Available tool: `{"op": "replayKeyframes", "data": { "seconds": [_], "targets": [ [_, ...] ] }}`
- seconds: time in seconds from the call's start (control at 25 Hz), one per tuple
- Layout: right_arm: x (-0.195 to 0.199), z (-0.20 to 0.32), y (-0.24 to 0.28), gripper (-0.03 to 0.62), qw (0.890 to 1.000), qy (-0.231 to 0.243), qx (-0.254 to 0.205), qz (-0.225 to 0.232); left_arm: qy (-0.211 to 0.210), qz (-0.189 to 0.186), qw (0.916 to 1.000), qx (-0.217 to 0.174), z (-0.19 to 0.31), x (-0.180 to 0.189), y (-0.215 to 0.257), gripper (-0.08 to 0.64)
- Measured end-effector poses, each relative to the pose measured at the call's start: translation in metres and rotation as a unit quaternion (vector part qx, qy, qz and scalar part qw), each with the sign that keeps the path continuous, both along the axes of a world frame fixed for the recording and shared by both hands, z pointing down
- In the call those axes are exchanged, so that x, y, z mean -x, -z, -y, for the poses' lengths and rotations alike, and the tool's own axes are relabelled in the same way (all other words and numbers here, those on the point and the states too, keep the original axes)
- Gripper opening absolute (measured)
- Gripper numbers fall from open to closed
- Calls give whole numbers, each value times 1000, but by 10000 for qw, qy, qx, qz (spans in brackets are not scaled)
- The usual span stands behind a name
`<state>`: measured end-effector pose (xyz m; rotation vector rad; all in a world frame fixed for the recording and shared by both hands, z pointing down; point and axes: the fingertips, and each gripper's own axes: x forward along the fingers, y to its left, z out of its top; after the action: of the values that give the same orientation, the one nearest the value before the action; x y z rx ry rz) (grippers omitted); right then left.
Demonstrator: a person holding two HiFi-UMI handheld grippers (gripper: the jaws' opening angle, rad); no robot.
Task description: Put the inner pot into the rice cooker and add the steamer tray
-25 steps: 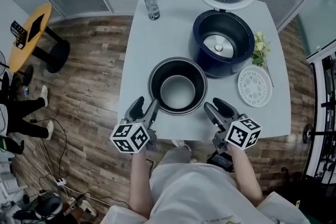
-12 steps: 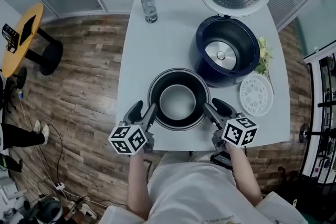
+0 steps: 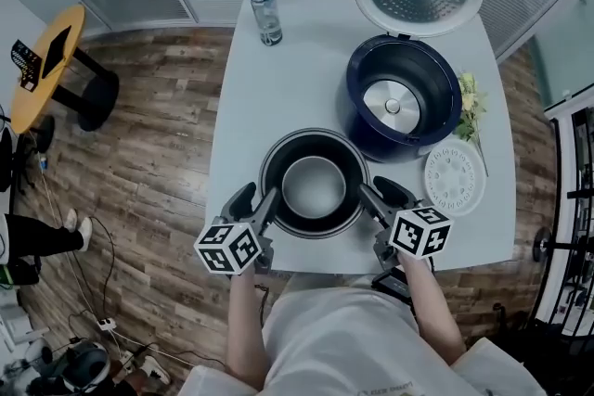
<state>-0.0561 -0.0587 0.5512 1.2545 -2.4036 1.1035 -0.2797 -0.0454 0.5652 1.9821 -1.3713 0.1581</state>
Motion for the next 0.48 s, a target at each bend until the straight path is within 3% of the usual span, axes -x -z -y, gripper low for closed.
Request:
{"op": "replayKeyframes", "data": {
  "seconds": [0.48],
  "targets": [
    [10, 0, -12, 156, 10000, -47, 44, -14, -49, -86, 9998, 174, -4, -3, -13, 210]
  ]
}}
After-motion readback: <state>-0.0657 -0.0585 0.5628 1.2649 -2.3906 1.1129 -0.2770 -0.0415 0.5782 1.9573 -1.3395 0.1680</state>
